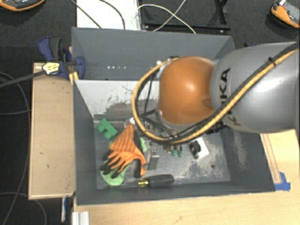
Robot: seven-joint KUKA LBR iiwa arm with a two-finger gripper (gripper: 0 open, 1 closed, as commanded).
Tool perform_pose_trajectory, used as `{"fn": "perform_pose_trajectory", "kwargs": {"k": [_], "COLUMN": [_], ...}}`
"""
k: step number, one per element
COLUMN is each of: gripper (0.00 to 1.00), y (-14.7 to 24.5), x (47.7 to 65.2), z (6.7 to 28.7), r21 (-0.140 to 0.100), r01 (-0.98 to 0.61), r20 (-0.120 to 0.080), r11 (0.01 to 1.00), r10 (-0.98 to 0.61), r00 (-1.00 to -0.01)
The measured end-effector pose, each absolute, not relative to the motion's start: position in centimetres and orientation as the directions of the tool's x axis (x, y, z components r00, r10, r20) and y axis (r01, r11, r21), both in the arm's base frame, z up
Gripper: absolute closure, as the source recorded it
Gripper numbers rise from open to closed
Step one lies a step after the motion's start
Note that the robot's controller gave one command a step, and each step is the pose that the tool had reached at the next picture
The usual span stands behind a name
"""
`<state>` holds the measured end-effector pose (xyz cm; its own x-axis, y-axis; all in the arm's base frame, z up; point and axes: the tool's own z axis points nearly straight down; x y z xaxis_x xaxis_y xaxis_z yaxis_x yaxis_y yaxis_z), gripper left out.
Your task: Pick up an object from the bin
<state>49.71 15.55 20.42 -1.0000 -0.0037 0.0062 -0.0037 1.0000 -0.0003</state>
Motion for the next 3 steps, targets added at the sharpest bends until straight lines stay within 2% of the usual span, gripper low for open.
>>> {"fn": "perform_pose_trajectory", "kwargs": {"k": [1, 2, 3], "gripper": [0.0, 0.0, 0.0], "y": [15.4, 19.7, 18.2], "x": [49.9, 53.6, 53.6], "z": [20.9, 8.7, 15.4], "r21": [0.001, 0.002, 0.001], "r01": [0.003, -0.467, -0.422], "r20": [-0.002, 0.001, -0.006], "r11": [1.0, 0.884, 0.907], "r10": [0.003, -0.467, -0.422], "r00": [-1.0, -0.884, -0.907]}}
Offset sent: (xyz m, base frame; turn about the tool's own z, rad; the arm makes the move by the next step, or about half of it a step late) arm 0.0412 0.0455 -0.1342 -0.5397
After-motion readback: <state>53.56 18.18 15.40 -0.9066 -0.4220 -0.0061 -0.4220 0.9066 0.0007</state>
